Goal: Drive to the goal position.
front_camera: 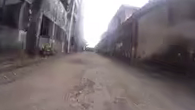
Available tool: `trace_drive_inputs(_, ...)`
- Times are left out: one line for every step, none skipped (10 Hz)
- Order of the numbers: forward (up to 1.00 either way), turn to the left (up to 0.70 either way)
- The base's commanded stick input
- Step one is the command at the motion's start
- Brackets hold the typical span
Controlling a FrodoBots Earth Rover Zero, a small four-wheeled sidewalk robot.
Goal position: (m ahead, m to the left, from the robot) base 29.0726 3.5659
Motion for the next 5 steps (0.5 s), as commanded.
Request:
trace_drive_inputs(1.00,0.02)
trace_drive_inputs(1.00,0.02)
trace_drive_inputs(1.00,0.02)
trace_drive_inputs(1.00,0.02)
trace_drive_inputs(1.00,0.02)
